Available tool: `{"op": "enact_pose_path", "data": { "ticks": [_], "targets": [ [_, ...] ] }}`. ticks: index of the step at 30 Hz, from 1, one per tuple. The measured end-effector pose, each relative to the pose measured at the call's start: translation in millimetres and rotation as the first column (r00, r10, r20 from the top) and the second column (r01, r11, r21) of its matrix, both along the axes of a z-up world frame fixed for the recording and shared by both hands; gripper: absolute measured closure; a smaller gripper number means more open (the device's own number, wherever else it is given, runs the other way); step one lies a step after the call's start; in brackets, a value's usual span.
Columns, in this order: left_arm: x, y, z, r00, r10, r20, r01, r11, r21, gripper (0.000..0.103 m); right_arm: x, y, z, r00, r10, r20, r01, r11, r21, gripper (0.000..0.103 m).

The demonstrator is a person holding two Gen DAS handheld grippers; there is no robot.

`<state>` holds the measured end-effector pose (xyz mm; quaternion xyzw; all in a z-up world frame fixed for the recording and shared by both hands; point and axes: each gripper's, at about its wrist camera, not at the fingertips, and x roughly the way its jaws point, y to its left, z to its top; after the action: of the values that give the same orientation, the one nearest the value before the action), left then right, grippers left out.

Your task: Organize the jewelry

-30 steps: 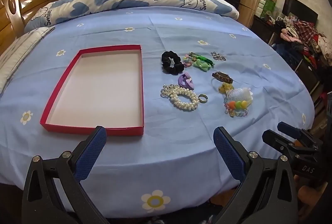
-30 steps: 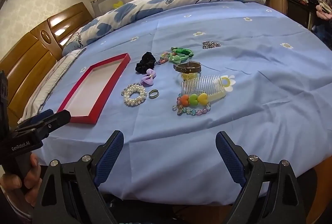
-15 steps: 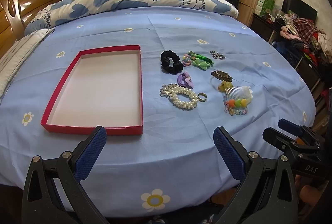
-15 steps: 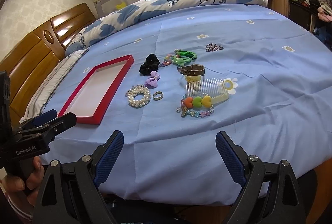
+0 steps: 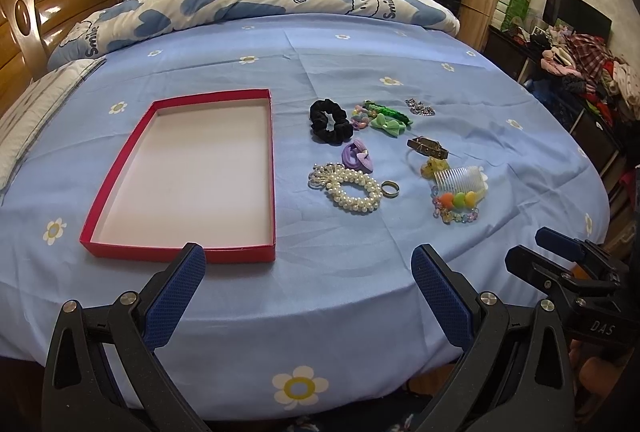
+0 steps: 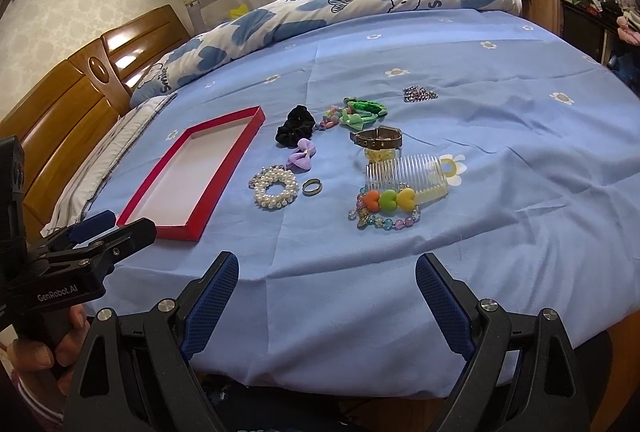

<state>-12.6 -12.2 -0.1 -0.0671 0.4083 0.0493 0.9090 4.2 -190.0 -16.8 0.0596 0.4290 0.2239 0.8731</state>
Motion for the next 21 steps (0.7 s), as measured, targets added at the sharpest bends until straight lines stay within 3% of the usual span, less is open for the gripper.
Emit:
{"op": "enact_pose_path", "data": {
  "ticks": [21],
  "targets": [
    [4.4, -4.5, 1.7, 1.000, -0.010, 0.003, 0.010, 1.000, 0.007, 0.000, 3.3, 0.9, 5.3, 1.000, 0.015, 0.008, -0.015, 1.000, 0.018, 0.011]
  ]
}}
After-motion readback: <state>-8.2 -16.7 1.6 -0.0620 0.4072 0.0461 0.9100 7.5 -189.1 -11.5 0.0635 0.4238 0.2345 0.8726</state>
